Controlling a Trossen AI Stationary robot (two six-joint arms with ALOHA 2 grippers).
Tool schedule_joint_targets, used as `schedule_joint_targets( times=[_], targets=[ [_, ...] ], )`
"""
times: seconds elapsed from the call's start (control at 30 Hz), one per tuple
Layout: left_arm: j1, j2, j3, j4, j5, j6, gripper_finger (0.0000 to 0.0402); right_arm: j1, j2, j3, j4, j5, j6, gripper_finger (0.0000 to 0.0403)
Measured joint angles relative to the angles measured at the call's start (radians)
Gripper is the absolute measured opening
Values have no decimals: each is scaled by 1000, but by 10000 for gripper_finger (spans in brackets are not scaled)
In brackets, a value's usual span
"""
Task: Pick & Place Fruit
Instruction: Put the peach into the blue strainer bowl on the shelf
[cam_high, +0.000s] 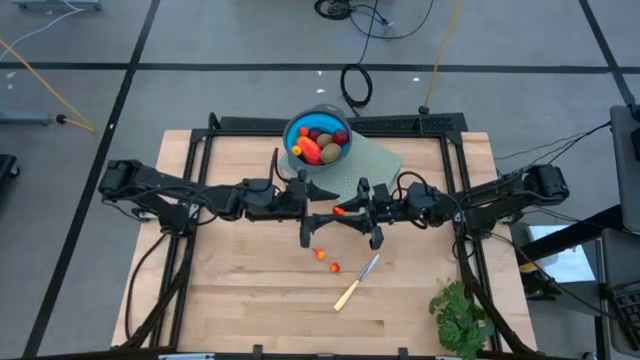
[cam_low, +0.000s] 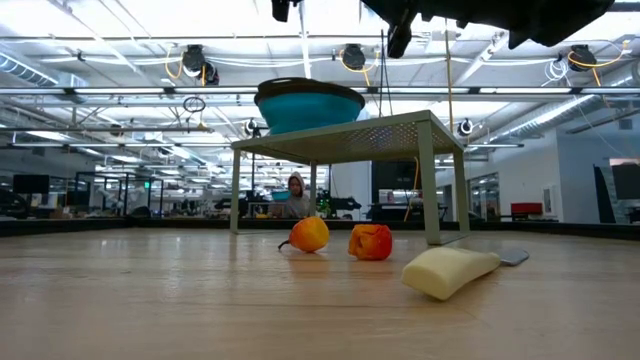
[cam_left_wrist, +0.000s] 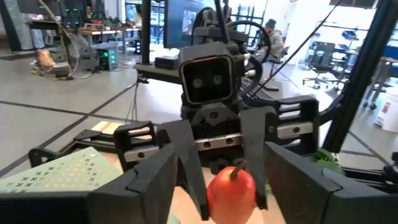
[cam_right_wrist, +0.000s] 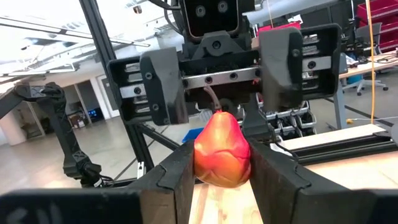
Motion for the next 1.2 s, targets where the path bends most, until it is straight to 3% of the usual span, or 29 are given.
schedule_joint_targets(
  times=[0.27, 0.67, 0.9, 1.2],
  targets=[
    [-1, 0, 0, -2, 24, -3, 150, 0, 0, 0, 0, 0, 0, 125],
    [0, 0, 0, -5, 66, 3, 75, 1, 0, 0, 0, -5, 0, 125],
    [-1, -2, 0, -9, 75, 2, 11, 1, 0, -1, -4, -6, 0, 125],
    [11, -2, 0, -17, 125, 0, 3, 1, 0, -2, -3, -4, 0, 125]
  ],
)
